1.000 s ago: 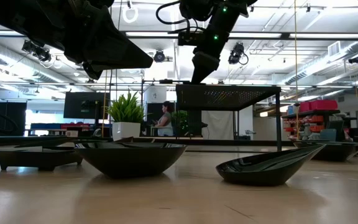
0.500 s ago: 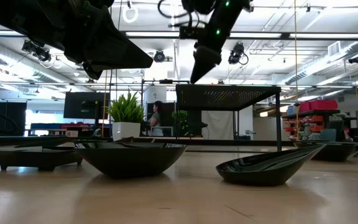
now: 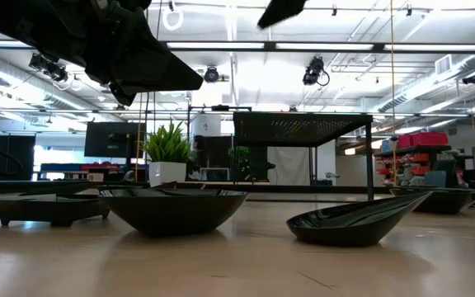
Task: Pick & Place Mini shaped plates
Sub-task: Stack the drop shaped plate on top of the drop shaped plate on the shelf
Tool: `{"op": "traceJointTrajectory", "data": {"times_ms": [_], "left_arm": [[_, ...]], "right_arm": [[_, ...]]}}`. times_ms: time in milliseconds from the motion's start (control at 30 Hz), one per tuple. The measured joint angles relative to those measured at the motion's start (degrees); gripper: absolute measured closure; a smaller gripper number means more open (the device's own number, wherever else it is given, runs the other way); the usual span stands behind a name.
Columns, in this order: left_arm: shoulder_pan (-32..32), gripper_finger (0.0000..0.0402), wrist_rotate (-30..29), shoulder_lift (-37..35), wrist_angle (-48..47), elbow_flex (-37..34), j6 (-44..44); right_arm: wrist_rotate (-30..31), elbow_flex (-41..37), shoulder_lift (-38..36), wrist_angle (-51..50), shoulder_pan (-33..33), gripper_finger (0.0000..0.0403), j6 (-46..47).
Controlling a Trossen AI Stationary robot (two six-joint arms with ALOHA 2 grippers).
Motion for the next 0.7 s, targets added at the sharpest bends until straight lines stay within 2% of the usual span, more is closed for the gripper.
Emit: {"op": "traceJointTrajectory", "data": {"times_ms": [100,233,400,567,700], "left_arm": [[0.0,0.0388,0.0,0.0,0.0,0.0,0.0],[0.0,0.0388,0.0,0.0,0.2,0.0,0.0],[0.0,0.0388,0.0,0.0,0.9,0.0,0.0],[0.0,0.0388,2.2,0.0,1.4,0.0,0.0],[0.0,0.0388,3.5,0.0,1.9,0.0,0.0]], "right_arm": [[-2.6,-2.4,0.0,0.1,6.0,0.0186,2.9],[-3.0,-9.4,0.3,3.9,13.3,0.0149,9.1],[-2.5,-21.4,0.4,18.1,21.4,0.0113,15.8],[2.8,-31.6,1.5,36.2,26.9,0.0108,23.2],[8.4,-36.2,3.6,43.9,28.4,0.0108,30.1]]}}
